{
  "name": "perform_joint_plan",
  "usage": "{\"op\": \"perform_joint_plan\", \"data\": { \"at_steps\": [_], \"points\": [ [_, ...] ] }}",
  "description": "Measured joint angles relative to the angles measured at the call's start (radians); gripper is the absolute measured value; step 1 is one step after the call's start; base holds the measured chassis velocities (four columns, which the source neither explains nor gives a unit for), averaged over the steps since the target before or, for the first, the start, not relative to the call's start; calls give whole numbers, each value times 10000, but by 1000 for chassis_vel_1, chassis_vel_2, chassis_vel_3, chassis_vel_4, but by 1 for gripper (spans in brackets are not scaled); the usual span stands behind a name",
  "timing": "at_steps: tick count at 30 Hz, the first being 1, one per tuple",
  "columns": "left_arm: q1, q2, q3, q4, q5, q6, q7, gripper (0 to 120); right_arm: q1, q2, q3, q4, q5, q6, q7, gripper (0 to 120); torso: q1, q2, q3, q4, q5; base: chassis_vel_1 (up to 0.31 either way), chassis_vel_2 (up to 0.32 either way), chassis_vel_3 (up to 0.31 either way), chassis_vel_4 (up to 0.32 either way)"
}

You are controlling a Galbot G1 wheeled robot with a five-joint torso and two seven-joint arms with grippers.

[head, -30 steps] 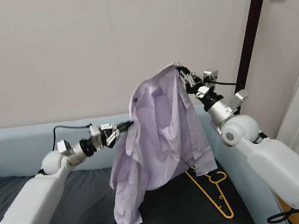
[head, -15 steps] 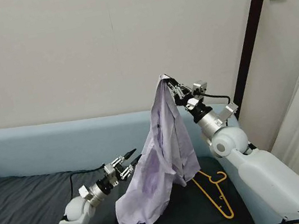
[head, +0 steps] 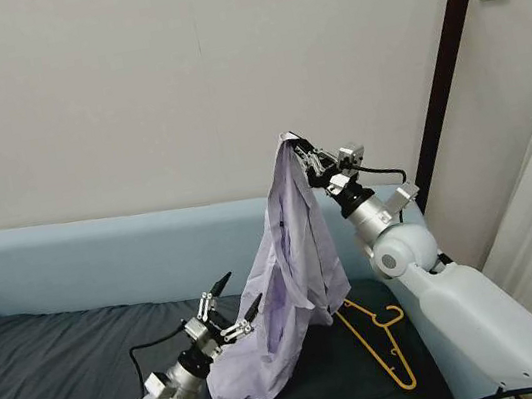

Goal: Pick up the clothes from the sofa and hang them on the clothes hanger.

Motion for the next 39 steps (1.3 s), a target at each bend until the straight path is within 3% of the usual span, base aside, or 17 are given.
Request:
{"op": "perform_joint_plan", "data": {
  "at_steps": [7,15,24,29,34,39],
  "points": [
    [-187,-288,431,552,963,224,-274,100,-16,13,-13,4,-10,-19,3,0,0,0,1,-1,1,0,0,0,0],
    [-625,-740,734,1277,1114,466,-656,99,-72,27,-5,-40,-25,-29,16,0,1,0,1,-2,0,0,0,0,0],
    [-692,-1144,1123,1562,1704,649,-2145,94,-50,105,17,-160,-50,-34,18,0,1,0,1,0,0,0,0,0,0],
    [-506,-1438,1513,1495,2049,656,-3108,86,-30,137,18,-196,-71,-37,18,0,1,0,1,0,0,0,0,0,0],
    [-405,-1713,1801,1400,2421,705,-4584,65,-33,148,17,-205,-82,-40,17,0,1,0,1,-1,-1,0,0,0,0],
    [-476,-1827,1826,1454,2626,806,-5202,51,-69,158,17,-204,-89,-41,15,0,1,0,1,0,0,0,0,0,0]
  ]
}}
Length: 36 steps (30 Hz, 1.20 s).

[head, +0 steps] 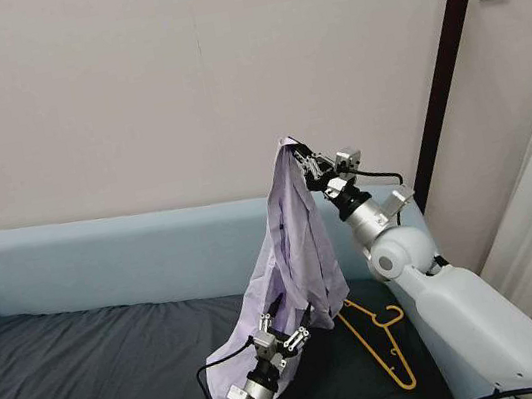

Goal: Pick up the clothes from the sofa and hang them on the clothes hanger.

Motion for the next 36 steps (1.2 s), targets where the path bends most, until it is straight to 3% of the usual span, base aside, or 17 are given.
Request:
{"op": "perform_joint_plan", "data": {
  "at_steps": [3,7,15,21,24,31,36],
  "points": [
    [-86,-67,25,52,26,94,-187,36,-5,-6,0,8,0,0,-1,0,0,0,0,0,-1,0,0,0,0],
    [-141,-117,25,104,52,156,-288,25,-10,-29,6,25,3,0,-1,0,0,0,0,0,-1,0,0,0,0],
    [-170,-85,-32,169,20,244,-352,20,-37,-64,30,56,8,0,-7,0,0,0,0,0,-1,0,0,0,0],
    [-4,214,-182,-241,-160,245,-403,15,-38,-77,53,57,2,4,73,0,0,0,0,-1,-3,0,0,0,0],
    [162,651,-326,-709,-410,260,-376,1,-20,-80,61,5,-62,4,318,0,0,0,0,1,-2,0,0,0,0],
    [244,1042,-654,-915,-734,246,-162,0,-108,-57,86,16,-69,4,421,0,1,0,0,1,-3,0,0,0,0],
    [334,1388,-813,-1584,-1461,167,633,0,-160,-182,163,38,-153,1,604,0,0,0,0,0,-6,0,0,0,0]
  ]
}}
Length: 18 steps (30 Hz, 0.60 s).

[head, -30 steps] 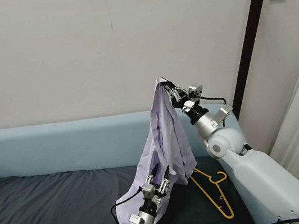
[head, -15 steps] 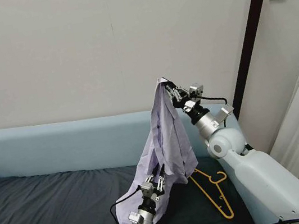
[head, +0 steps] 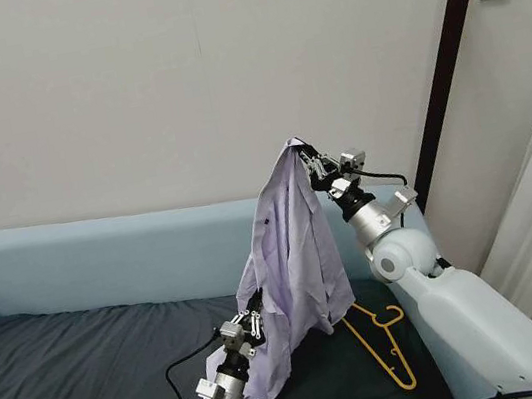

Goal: Pick up the clothes from the sofa and hang them on the clothes hanger.

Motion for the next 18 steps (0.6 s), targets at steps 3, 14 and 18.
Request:
{"op": "perform_joint_plan", "data": {
  "at_steps": [3,14,18],
  "points": [
    [-322,971,-266,-910,-1129,160,1448,0,83,-140,162,15,-59,-100,515,0,0,0,0,-2,3,0,0,0,0],
    [-3038,4496,-767,-1894,-4224,1184,3432,0,345,-427,553,190,81,-156,628,0,0,0,0,-1,4,0,0,0,0],
    [-4875,6274,-434,-1185,-5460,1943,5008,0,446,-462,724,302,89,-145,802,0,1,0,0,0,4,0,0,0,0]
  ]
}}
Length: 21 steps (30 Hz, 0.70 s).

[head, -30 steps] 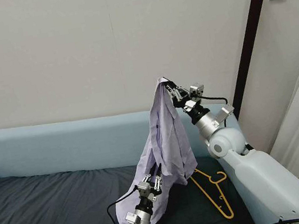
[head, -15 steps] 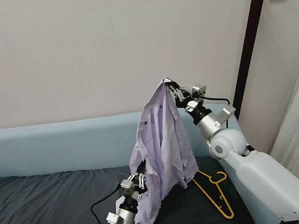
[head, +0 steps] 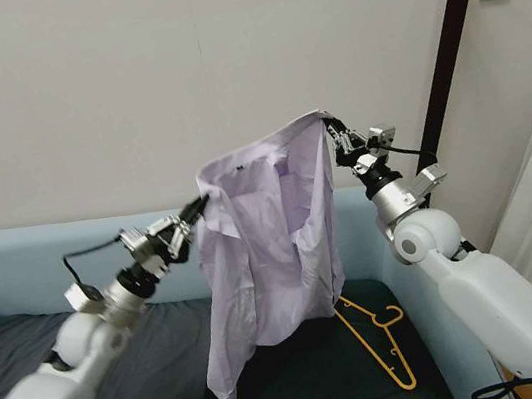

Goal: Pick up the clothes from the sofa and hang them on the clothes hanger.

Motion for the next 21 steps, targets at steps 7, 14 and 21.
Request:
{"op": "perform_joint_plan", "data": {
  "at_steps": [7,14,21],
  "points": [
    [-1726,1015,465,1021,-354,846,1454,0,272,-92,165,260,240,64,29,0,0,0,0,2,-3,0,0,0,0],
    [-3177,1220,446,1664,-292,1320,2075,0,542,-334,306,687,363,231,-615,0,0,0,-1,-1,-2,0,0,0,0],
    [-3288,1462,270,1492,329,1675,1892,0,171,-525,293,965,-1262,-71,-80,0,-1,0,-3,0,2,0,0,0,0]
  ]
}}
